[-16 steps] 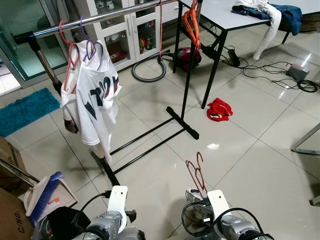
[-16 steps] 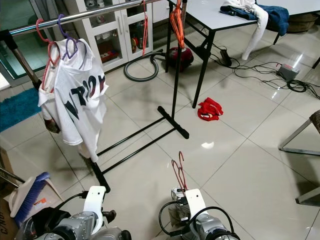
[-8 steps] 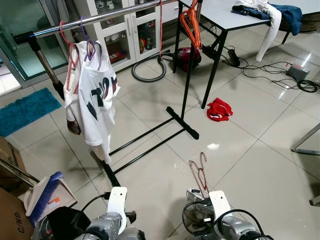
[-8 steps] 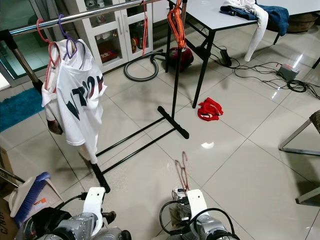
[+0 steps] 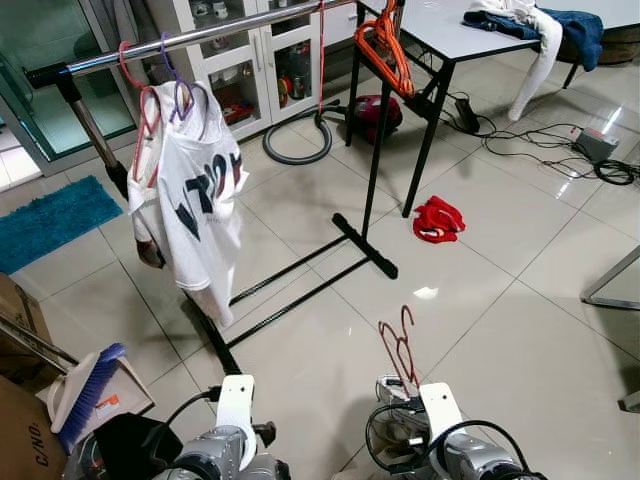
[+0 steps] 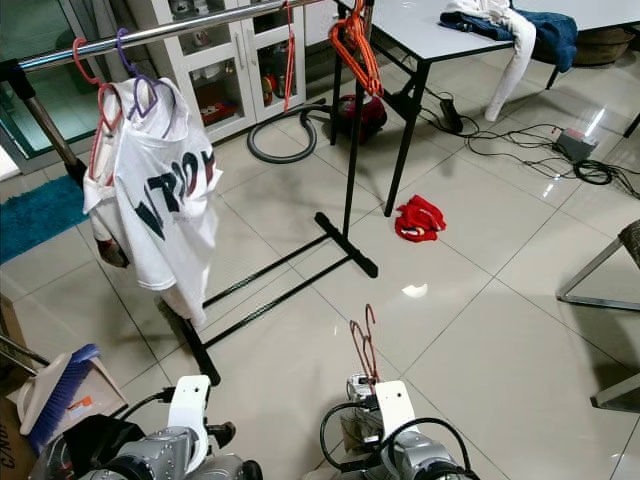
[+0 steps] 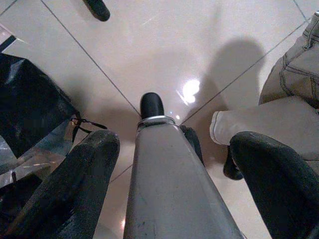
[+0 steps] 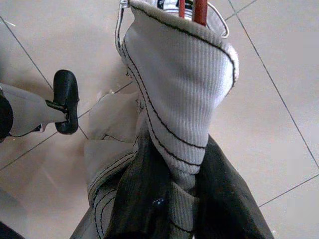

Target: Hang hanger

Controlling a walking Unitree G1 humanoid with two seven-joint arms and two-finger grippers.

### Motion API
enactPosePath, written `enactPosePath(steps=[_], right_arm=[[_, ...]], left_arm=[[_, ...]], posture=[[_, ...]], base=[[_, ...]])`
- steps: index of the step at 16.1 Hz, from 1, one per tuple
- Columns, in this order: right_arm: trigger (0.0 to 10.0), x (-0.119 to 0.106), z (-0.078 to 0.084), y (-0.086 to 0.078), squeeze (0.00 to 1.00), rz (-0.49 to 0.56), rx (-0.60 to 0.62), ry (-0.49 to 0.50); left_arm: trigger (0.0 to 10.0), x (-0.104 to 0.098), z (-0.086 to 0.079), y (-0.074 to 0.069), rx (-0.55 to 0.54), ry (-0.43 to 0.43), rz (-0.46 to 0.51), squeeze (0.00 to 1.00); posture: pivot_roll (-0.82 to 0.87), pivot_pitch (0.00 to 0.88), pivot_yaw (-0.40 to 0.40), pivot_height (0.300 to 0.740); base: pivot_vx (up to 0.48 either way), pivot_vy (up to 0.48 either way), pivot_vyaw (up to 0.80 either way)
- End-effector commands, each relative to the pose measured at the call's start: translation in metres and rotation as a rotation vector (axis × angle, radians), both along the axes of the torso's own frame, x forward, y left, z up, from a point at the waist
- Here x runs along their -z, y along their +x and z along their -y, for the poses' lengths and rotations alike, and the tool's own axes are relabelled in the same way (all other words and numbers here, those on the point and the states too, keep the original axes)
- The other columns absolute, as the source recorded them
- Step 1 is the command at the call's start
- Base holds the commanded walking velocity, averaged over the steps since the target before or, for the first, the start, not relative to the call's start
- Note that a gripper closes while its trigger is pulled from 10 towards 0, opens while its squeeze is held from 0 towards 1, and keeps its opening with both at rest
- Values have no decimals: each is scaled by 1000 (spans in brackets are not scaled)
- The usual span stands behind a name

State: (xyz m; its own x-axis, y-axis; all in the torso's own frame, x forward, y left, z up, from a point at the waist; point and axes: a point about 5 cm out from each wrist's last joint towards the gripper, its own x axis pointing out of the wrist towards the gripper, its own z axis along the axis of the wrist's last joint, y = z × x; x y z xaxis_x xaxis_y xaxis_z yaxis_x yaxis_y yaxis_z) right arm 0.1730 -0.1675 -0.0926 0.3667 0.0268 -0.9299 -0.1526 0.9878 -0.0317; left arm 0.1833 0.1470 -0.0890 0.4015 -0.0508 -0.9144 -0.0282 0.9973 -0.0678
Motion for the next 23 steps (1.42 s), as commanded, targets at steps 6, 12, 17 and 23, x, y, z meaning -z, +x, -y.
enactPosePath(steps=[6,12,17,23], right_arm=[[10000,1,2,-3,0,-11,-6,-7],[10000,1,4,-4,0,-10,-6,-13],[10000,1,5,-3,0,-9,-12,-15],[10000,-1,5,2,0,2,-2,-12]], left_arm=[[10000,1,-2,-2,-5,18,-7,0],[10000,1,-1,-2,-6,31,0,0],[10000,0,1,-1,2,33,6,0],[10000,-1,1,3,-36,26,16,0]], posture=[[-88,0,36,740],[-99,0,37,740],[-104,0,33,740],[-121,0,41,740]], base=[[0,0,0],[0,0,0],[0,0,0],[0,0,0]])
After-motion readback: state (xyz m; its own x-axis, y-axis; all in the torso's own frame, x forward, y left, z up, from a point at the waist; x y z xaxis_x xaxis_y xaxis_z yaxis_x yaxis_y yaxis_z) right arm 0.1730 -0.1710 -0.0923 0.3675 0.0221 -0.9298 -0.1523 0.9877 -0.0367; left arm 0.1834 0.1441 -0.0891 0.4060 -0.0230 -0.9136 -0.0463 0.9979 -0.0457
